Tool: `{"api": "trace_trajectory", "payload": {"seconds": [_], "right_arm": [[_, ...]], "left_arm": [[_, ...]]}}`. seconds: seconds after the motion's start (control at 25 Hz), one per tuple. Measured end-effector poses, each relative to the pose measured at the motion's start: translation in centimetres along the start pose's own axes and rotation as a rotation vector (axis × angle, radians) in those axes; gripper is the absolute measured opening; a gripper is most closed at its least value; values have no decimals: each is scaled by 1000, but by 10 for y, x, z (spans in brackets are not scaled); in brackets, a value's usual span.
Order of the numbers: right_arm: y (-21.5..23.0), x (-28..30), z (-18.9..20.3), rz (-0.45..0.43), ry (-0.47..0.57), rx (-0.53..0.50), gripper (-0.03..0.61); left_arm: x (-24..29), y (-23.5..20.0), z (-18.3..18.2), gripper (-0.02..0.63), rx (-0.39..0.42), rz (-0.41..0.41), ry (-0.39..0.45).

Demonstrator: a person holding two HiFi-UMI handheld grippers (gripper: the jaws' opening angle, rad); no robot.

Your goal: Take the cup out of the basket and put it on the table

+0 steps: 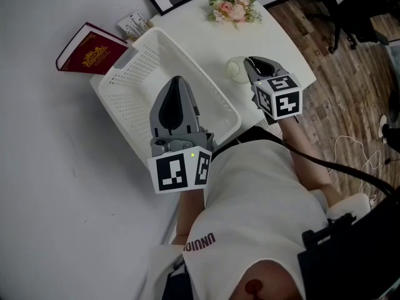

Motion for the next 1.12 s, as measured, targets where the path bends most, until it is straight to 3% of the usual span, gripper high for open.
{"api": "trace_trajectory", "payload": {"seconds": [1.12], "right_arm": [[1,14,37,15,-102,-49,41]], "left_arm": [[0,0,1,12,1,-5,-7]]}}
Point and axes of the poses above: the fingertips, and each gripper's own axes: x forward along the fingers, y to its right, z out of its underside, the point moved 3 cm from there along -x, backward along the fingers, and after that the axes turned 12 degrees about z, right-handed, at the moved point
